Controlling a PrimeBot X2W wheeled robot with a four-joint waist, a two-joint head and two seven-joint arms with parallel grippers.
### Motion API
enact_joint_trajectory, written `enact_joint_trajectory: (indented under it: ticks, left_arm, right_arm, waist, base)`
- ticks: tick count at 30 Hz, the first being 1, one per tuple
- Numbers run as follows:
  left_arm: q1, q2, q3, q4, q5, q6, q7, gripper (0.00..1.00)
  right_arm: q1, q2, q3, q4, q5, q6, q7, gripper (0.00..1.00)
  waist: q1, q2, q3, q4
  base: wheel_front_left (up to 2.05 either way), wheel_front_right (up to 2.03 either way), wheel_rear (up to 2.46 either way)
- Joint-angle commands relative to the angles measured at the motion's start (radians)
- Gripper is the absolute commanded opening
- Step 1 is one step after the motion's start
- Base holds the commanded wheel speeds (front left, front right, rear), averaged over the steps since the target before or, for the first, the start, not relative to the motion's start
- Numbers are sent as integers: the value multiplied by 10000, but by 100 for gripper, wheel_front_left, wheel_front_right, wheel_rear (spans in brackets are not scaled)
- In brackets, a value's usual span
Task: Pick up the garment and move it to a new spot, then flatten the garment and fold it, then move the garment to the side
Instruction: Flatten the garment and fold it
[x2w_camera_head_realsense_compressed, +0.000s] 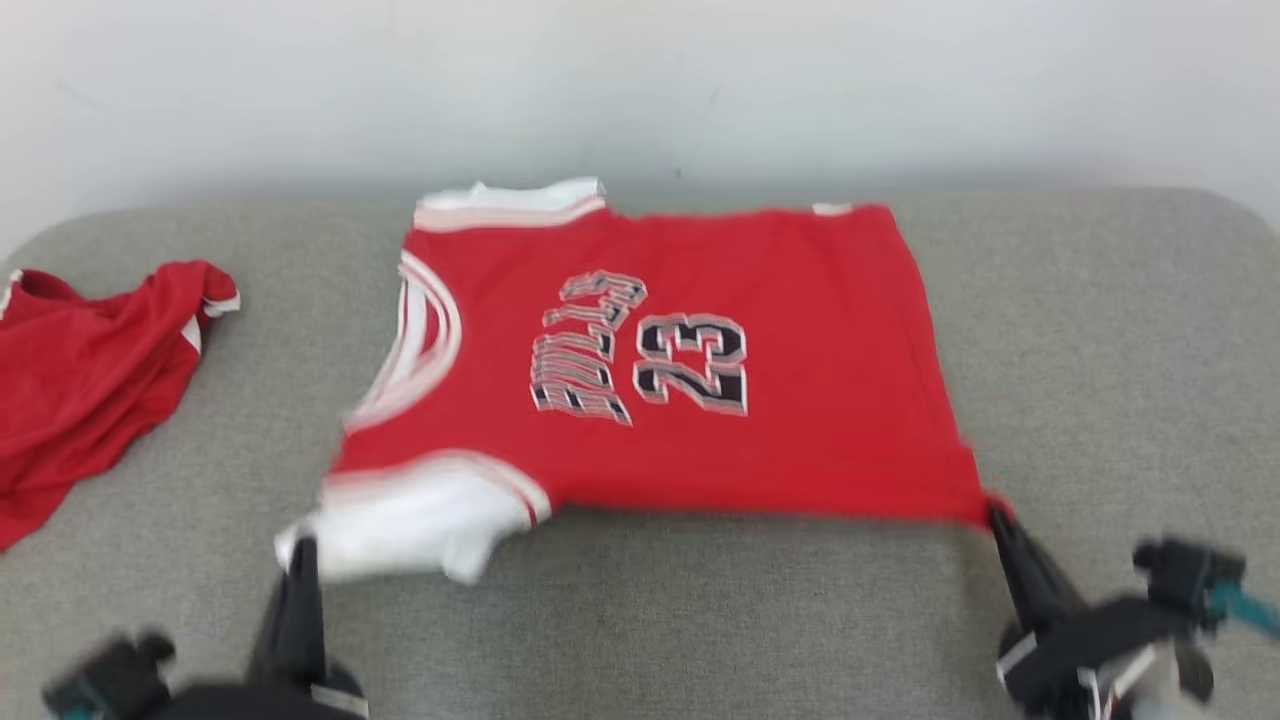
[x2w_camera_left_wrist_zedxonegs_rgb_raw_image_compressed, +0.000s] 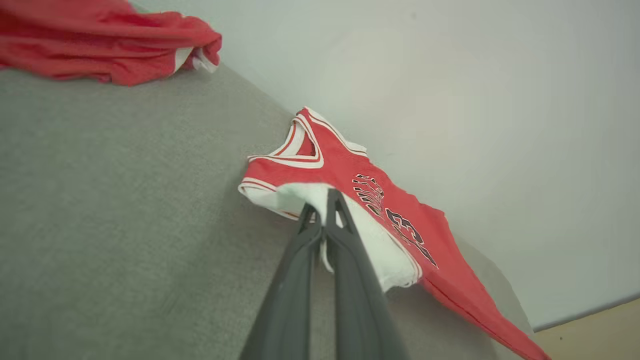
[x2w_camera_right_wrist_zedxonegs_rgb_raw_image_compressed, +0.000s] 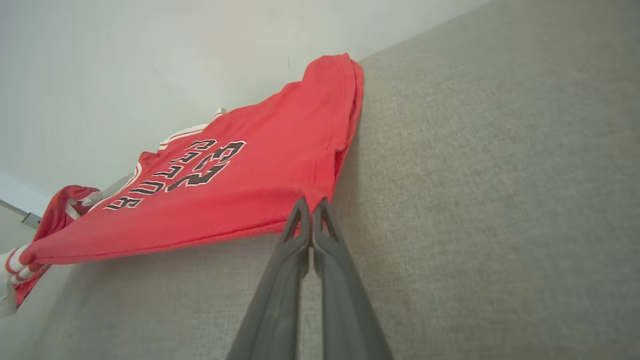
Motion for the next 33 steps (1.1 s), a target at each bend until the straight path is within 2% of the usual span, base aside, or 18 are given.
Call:
enact_joint_trajectory:
  ticks: [1, 8, 13, 19, 28, 33]
  left_arm:
    - [662, -289, 202, -28, -120, -2, -84, 0]
    - [2404, -1046, 456, 106, 257, -82, -115, 0]
    - [3104, -1233, 418, 399, 814, -53, -119, 0]
    - [3386, -1412, 454, 672, 932, -161, -121, 0]
    - [2352, -1211, 674, 704, 1771, -412, -122, 0]
    - [856, -853, 547, 877, 2135, -633, 283, 0]
  right_arm:
    - [535, 148, -159, 90, -53, 34, -190, 0]
    - [1868, 424, -477, 175, -493, 34, -443, 0]
    - [2652, 567, -852, 66, -921, 34, -351, 0]
    - [3199, 807, -1370, -146, -1306, 34, -77, 0]
    - [2775, 1139, -1970, -967, -1794, 34, 236, 0]
    - [2016, 1209, -2326, -1403, -2183, 34, 835, 0]
  waist:
    - [1, 2, -272, 36]
    - [1, 2, -661, 116]
    - [1, 2, -839, 206]
    - [1, 2, -841, 224]
    - [1, 2, -584, 21]
    - [1, 2, -448, -159]
  base:
    - [0, 0, 0]
    - [0, 0, 0]
    - [0, 0, 0]
    - [0, 0, 0]
    - [0, 0, 0]
    - [0, 0, 0]
